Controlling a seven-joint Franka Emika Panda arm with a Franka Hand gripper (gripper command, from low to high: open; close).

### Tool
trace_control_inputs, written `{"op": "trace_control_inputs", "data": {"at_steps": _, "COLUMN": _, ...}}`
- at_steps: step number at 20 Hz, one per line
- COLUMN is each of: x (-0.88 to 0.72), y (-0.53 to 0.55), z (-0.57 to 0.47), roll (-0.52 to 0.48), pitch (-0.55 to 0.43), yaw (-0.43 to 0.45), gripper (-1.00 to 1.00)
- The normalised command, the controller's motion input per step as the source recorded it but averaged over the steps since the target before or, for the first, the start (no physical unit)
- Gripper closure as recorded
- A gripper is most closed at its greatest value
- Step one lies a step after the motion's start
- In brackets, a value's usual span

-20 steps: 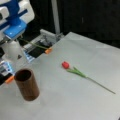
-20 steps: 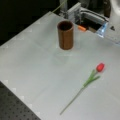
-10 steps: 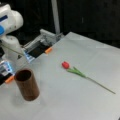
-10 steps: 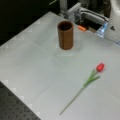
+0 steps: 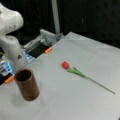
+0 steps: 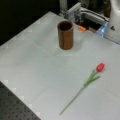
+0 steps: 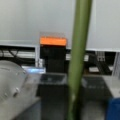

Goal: Flower insertion into a vase

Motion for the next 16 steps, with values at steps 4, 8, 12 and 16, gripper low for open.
{"op": "trace_control_inputs", "data": {"at_steps": 4, "x": -0.07, "y": 0.05, "z": -0.11, "roll": -0.144, "pitch": -0.012, "yaw": 0.105, "gripper": 1.0}}
{"op": "trace_control_inputs", "data": {"at_steps": 8, "x": -0.04, "y": 0.12, "z": -0.09, "roll": -0.148, "pitch": 0.113, "yaw": 0.117, "gripper": 1.0}}
{"op": "trace_control_inputs", "data": {"at_steps": 12, "x": 0.03, "y": 0.16, "z": 0.02, "roll": -0.121, "pitch": 0.3, "yaw": 0.164, "gripper": 1.0}}
{"op": "trace_control_inputs", "data": {"at_steps": 16, "x": 0.17, "y": 0.06, "z": 0.11, "roll": -0.054, "pitch": 0.46, "yaw": 0.14, "gripper": 1.0}}
